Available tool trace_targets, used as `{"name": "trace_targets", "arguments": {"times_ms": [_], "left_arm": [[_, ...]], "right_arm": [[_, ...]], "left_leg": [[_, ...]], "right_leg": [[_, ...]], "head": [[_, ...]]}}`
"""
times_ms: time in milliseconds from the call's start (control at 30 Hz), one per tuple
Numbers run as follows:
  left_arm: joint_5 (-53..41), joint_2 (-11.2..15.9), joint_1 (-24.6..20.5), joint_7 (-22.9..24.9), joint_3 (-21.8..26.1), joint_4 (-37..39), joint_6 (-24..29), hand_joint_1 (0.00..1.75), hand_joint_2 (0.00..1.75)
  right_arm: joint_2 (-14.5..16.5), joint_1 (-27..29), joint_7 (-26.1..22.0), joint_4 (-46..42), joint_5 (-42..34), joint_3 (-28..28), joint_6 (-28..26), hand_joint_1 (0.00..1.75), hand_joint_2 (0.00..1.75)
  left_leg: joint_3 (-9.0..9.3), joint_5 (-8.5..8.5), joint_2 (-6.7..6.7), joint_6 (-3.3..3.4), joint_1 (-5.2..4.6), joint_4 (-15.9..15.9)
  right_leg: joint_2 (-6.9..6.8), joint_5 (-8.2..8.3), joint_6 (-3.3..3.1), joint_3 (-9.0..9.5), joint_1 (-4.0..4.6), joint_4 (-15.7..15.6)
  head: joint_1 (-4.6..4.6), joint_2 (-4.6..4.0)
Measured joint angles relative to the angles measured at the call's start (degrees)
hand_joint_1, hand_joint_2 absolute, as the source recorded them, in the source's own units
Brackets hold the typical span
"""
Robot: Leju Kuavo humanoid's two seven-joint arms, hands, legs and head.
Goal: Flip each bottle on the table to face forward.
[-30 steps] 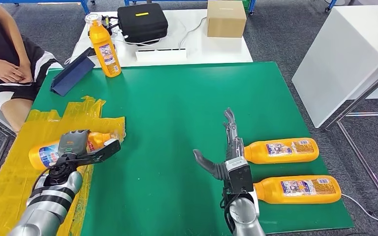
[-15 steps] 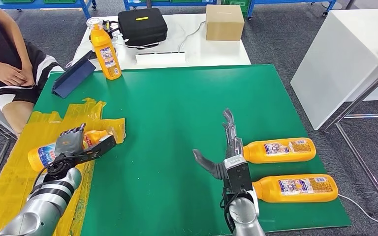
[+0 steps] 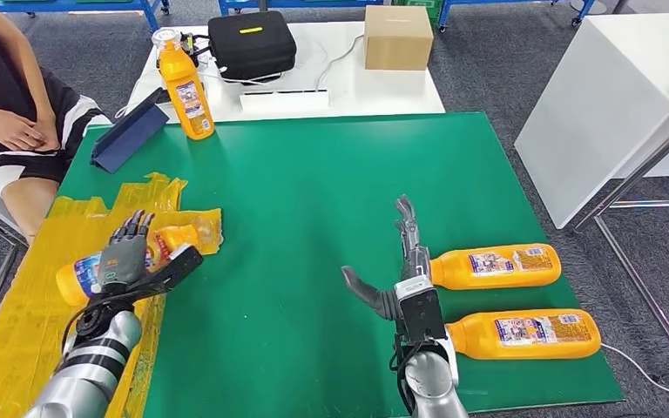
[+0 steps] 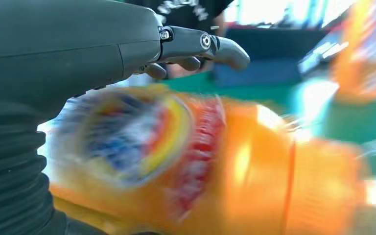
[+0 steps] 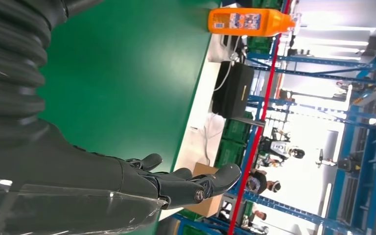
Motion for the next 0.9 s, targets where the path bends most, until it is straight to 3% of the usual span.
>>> {"name": "trace_targets", "arguments": {"times_ms": [100,200,267,467,600,833,900], "left_arm": [[13.7,-1.6,5.4,-9.5,-1.2,-9.8,-2.6,0.00,1.75],[31.2,-3.2,11.6,-19.0,-3.5,-23.0,-9.3,0.00,1.75],[39.6,-3.9,15.3,-22.8,-5.1,-31.7,-13.2,0.00,1.75],[50.7,-5.2,21.9,-28.8,-6.9,-48.5,-18.5,0.00,1.75],[59.3,-6.3,25.2,-29.7,-7.2,-56.8,-24.5,0.00,1.75],[61.7,-7.3,27.9,-29.7,-7.1,-62.9,-27.3,0.00,1.75],[62.3,-7.4,28.1,-29.7,-7.1,-63.5,-28.4,0.00,1.75]], "right_arm": [[-0.1,0.3,-0.7,0.1,0.5,0.0,-0.9,0.00,1.75],[-0.4,0.9,-1.0,0.1,1.1,0.0,-2.0,0.00,1.75],[-0.7,1.3,-1.2,0.0,1.4,0.0,-2.4,0.00,1.75],[-1.4,1.8,-1.4,-0.5,2.4,0.1,-3.3,0.00,1.75],[-2.6,2.1,-0.1,-1.8,9.1,0.4,-6.1,0.00,1.75],[-4.9,2.4,1.7,-3.5,13.9,0.6,-7.4,0.00,1.75],[-5.6,2.5,3.6,-3.6,18.3,0.8,-8.0,0.00,1.75]], "left_leg": [[-0.19,-0.01,0.01,0.01,-0.02,0.0],[-0.43,-0.04,0.06,0.02,-0.05,0.0],[-0.55,-0.06,0.04,0.04,-0.06,0.0],[-0.61,-0.08,0.04,0.04,-0.01,0.0],[-0.60,-0.08,0.04,0.04,0.00,0.0],[-0.60,-0.07,0.02,0.05,-0.02,0.0],[-0.60,-0.07,0.01,0.05,-0.02,0.0]], "right_leg": [[0.02,0.00,0.01,-0.18,-0.03,0.0],[0.07,0.00,0.02,-0.45,-0.06,0.0],[0.06,0.00,0.03,-0.56,-0.06,0.0],[0.06,-0.01,0.02,-0.63,-0.04,0.0],[0.06,-0.01,0.01,-0.62,-0.03,0.0],[0.05,-0.01,0.02,-0.60,-0.04,0.0],[0.05,-0.01,0.02,-0.59,-0.04,0.0]], "head": [[0.02,0.00],[0.01,0.00],[0.01,0.00],[-0.01,0.00],[0.00,0.00],[0.01,0.00],[-0.01,0.00]]}}
